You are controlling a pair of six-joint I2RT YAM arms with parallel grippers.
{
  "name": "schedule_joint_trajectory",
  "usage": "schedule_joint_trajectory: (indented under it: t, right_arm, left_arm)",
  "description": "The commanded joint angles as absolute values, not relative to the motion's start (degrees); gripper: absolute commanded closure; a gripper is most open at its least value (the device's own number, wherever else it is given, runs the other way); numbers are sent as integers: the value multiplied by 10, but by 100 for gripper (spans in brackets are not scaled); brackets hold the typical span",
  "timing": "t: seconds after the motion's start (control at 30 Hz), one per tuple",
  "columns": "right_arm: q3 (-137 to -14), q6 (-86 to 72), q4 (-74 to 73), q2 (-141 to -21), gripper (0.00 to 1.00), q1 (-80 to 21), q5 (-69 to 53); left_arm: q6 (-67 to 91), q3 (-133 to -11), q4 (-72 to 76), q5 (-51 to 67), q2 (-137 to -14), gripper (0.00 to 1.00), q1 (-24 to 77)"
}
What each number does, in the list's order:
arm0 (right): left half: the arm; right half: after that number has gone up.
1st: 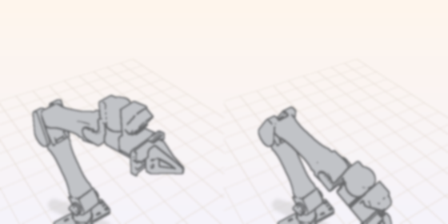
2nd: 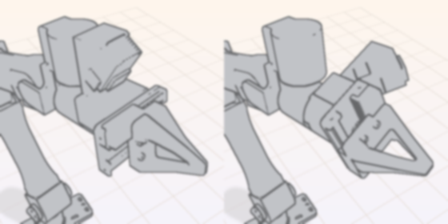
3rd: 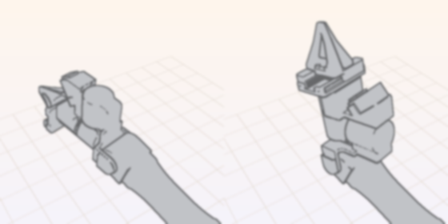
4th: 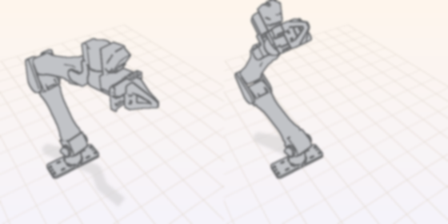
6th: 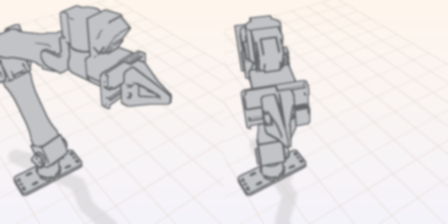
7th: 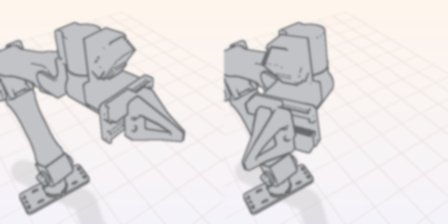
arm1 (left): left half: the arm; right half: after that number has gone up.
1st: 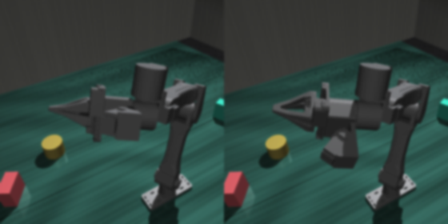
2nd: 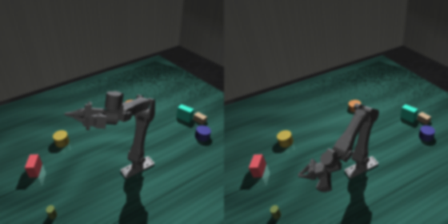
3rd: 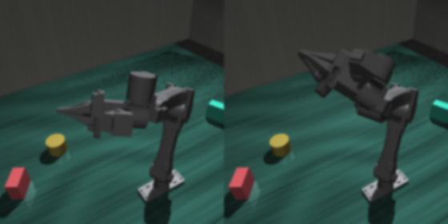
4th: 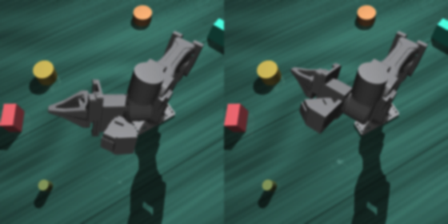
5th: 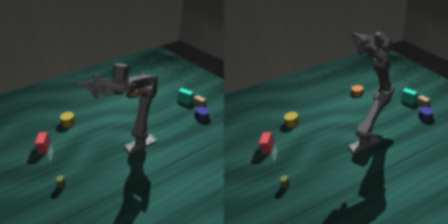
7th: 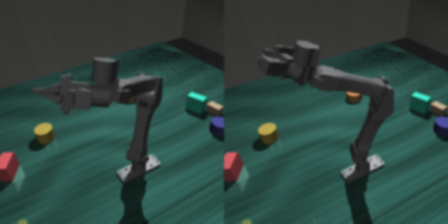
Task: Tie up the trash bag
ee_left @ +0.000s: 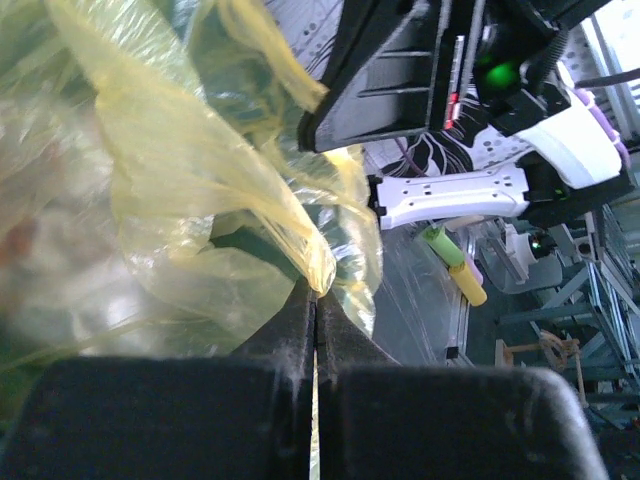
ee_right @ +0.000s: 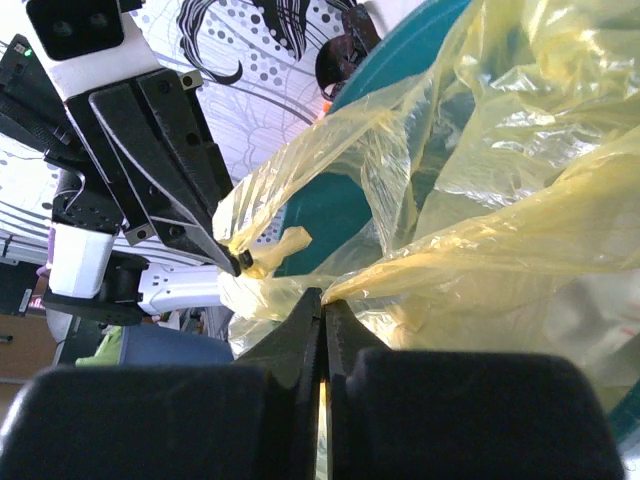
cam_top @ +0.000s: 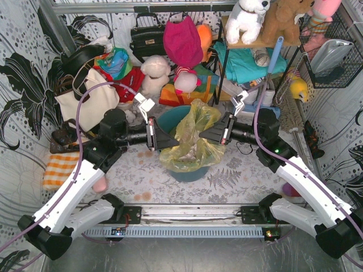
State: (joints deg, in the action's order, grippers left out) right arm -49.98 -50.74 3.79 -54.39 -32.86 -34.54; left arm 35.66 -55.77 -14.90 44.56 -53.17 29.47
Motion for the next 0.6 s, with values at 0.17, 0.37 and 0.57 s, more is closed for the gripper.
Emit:
schedule_joint_trajectory:
  t: [0.17, 0.37, 0.57]
  right_arm:
    - [-615, -484, 1, -545, 100, -332, -233]
    - [-650, -478, -10, -535, 100, -332, -134]
    - [-657, -480, -16, -551, 100, -331, -100]
  left_arm:
    - [336, -677, -78, 410, -567, 100, 284]
    - [328, -742, -134, 234, -589, 100, 283]
    - [343, -730, -108, 200, -605, 100, 283]
